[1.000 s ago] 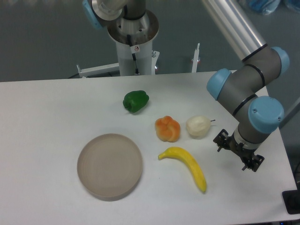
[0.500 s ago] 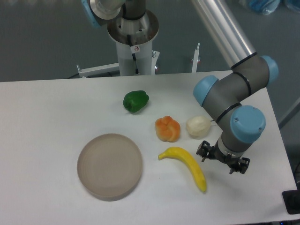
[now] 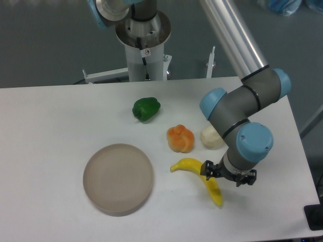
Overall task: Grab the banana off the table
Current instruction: 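Close the gripper around the banana's middle, then lift the grasped banana up off the table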
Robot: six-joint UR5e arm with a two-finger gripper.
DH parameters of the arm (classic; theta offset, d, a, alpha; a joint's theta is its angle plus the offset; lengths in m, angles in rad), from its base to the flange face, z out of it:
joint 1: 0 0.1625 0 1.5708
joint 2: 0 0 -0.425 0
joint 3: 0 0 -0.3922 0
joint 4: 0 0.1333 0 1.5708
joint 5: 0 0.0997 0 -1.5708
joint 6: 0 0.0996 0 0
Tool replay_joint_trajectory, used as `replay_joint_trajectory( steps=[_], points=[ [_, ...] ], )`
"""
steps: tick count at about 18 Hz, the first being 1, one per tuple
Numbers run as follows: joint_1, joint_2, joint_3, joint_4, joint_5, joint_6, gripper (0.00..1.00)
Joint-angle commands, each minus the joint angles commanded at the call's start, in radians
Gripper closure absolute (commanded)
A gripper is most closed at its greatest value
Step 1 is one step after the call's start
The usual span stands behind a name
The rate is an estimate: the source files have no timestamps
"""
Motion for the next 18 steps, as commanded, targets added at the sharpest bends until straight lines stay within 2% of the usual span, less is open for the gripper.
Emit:
replay_joint_trajectory(
  steps=[11,14,18],
  points=[
    [-0.002,-0.018,-0.009,0.005,0.002,-0.043,0.00],
    [-0.014,-0.031,-0.008,0.025,0.005,-0.064,0.13],
    [-0.014,-0.034,-0.006,0.029,0.003,-0.078,0.40]
  ],
)
